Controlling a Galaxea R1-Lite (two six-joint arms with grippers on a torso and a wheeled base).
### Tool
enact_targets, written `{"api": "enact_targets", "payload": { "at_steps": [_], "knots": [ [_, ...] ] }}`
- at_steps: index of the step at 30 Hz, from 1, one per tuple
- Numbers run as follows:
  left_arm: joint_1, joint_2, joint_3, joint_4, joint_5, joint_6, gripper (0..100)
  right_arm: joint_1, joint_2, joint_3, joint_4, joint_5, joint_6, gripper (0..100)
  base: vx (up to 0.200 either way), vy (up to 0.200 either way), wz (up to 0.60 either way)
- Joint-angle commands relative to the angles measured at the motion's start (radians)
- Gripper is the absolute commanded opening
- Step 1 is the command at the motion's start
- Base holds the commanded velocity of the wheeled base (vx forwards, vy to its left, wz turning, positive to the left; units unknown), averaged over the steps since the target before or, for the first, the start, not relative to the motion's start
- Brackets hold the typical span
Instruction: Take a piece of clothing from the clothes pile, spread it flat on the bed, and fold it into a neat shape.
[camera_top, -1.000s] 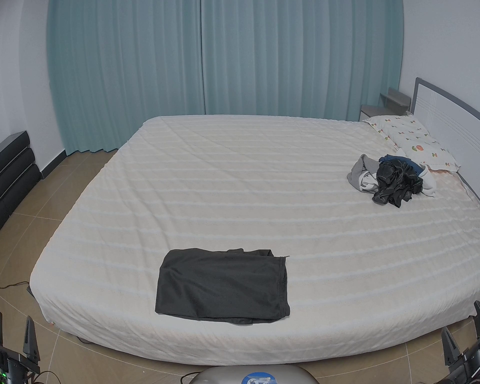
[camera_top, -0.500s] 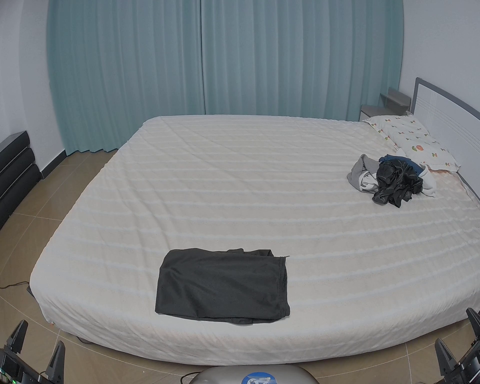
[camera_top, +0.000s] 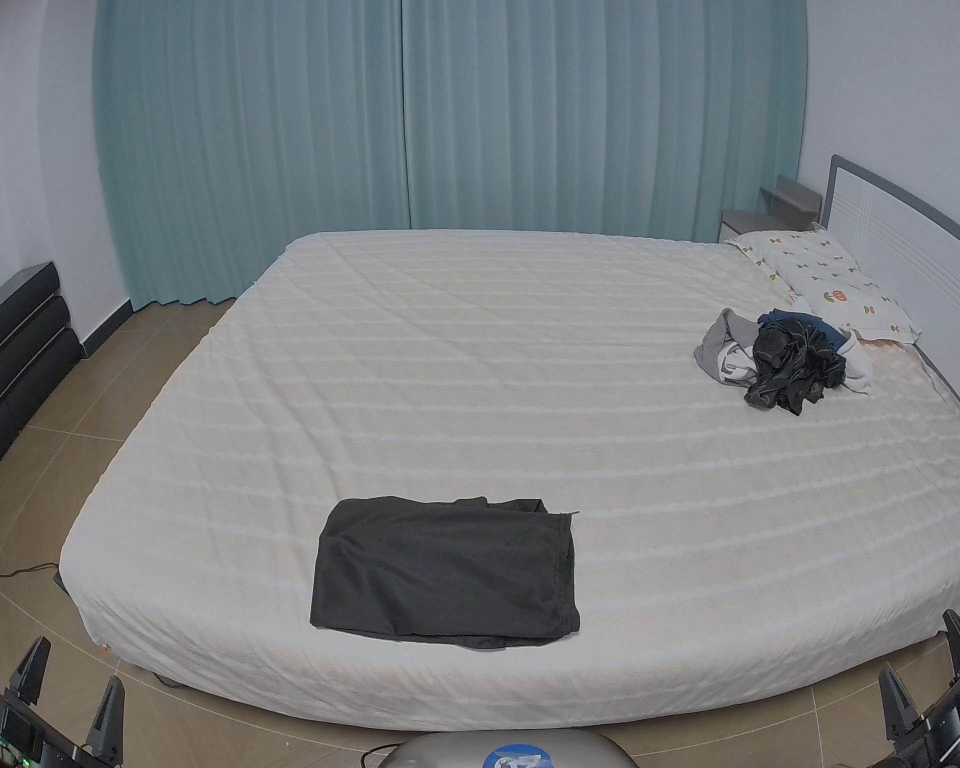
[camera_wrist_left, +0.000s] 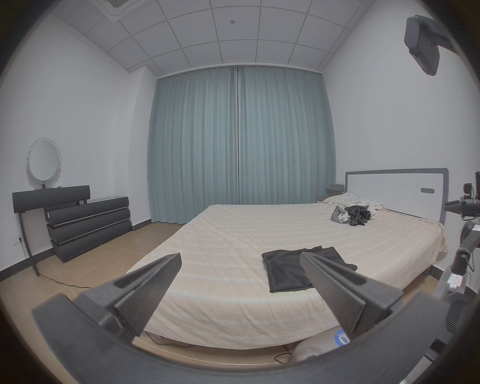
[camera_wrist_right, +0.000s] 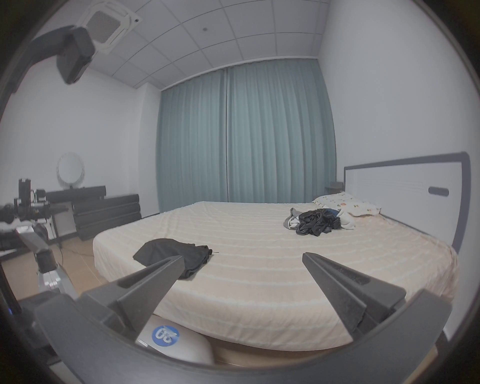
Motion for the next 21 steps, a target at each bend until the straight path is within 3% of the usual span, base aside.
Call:
{"api": "enact_targets", "payload": {
  "at_steps": [1,21],
  "knots": [
    [0.000,-0.008,0.018,0.000,0.001,-0.002,100,0.000,-0.007,0.007,-0.006,-0.008,0.014,100,0.000,0.000,0.00],
    [0.000,-0.008,0.018,-0.001,0.001,-0.005,100,0.002,-0.008,0.013,-0.020,-0.022,0.069,100,0.000,0.000,0.00]
  ]
}}
